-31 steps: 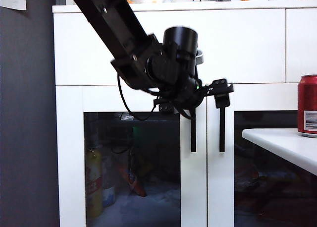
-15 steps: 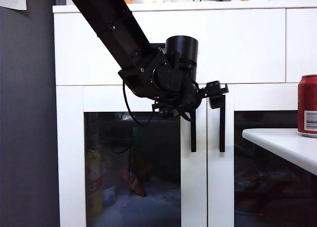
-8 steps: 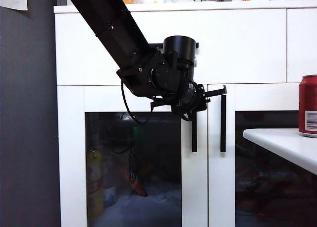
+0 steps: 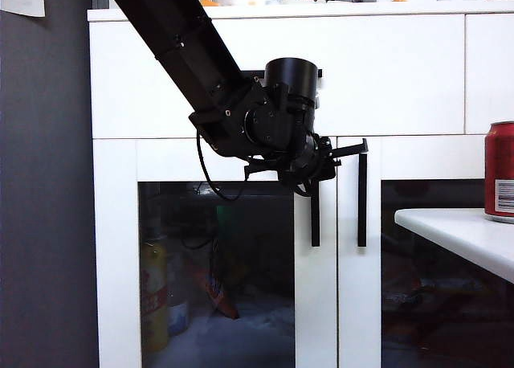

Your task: Open the left door of the white cabinet, pick up a can of beverage from the table on the right, place it inside the cabinet, and finally close the cabinet door.

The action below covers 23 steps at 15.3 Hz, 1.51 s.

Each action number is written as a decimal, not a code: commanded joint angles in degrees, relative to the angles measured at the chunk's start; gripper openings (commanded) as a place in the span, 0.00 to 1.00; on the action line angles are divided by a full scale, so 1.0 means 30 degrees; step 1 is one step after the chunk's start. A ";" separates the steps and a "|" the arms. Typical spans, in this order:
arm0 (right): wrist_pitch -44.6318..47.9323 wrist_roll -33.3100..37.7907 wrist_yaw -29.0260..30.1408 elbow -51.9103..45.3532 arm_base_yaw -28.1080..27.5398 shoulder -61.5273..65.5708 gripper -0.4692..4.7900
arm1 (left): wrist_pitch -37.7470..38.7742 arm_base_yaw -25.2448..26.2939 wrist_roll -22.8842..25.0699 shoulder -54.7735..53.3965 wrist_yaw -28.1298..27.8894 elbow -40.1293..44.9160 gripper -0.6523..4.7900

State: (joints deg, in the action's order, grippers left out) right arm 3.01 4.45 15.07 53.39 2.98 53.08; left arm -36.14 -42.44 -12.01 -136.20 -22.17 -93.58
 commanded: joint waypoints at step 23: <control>-0.2557 -0.0648 0.0029 0.0058 0.0036 -0.0146 0.93 | -0.1282 -0.1719 -0.0634 0.3898 -0.0379 0.5668 0.11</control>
State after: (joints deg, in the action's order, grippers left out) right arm -4.99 2.66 15.05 53.36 3.07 52.77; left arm -38.81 -46.54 -12.08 -126.45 -25.50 -77.84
